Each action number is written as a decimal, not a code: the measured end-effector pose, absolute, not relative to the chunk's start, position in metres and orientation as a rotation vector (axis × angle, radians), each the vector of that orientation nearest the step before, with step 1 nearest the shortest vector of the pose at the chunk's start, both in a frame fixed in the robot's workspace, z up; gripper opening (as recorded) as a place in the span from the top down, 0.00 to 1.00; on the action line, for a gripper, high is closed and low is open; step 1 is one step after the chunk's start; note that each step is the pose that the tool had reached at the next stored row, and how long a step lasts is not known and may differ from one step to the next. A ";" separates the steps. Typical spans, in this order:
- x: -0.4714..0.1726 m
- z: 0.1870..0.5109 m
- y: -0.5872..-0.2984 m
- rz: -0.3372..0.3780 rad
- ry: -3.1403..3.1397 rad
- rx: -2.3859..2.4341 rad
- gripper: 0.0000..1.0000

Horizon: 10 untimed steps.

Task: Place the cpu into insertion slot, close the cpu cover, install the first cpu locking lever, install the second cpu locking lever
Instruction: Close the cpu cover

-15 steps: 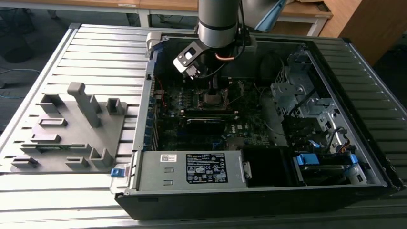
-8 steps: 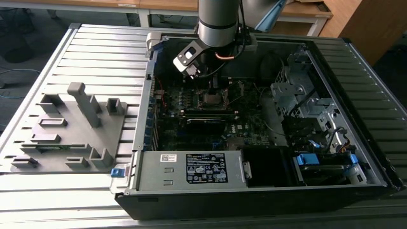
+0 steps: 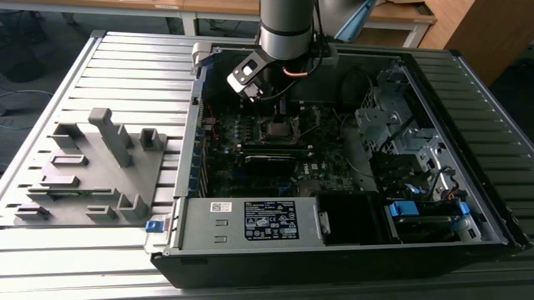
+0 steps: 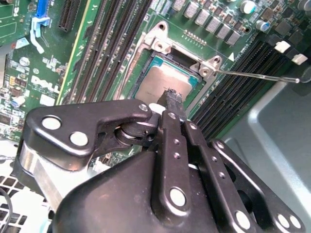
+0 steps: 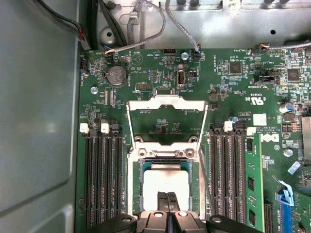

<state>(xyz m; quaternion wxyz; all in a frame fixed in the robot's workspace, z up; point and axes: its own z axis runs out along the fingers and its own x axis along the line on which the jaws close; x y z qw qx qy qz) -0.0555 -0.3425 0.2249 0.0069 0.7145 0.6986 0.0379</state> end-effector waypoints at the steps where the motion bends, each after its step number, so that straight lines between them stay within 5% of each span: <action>1: -0.056 0.226 -0.342 0.119 2.185 2.235 0.89; 10: -0.056 0.228 -0.342 0.119 2.185 2.235 0.89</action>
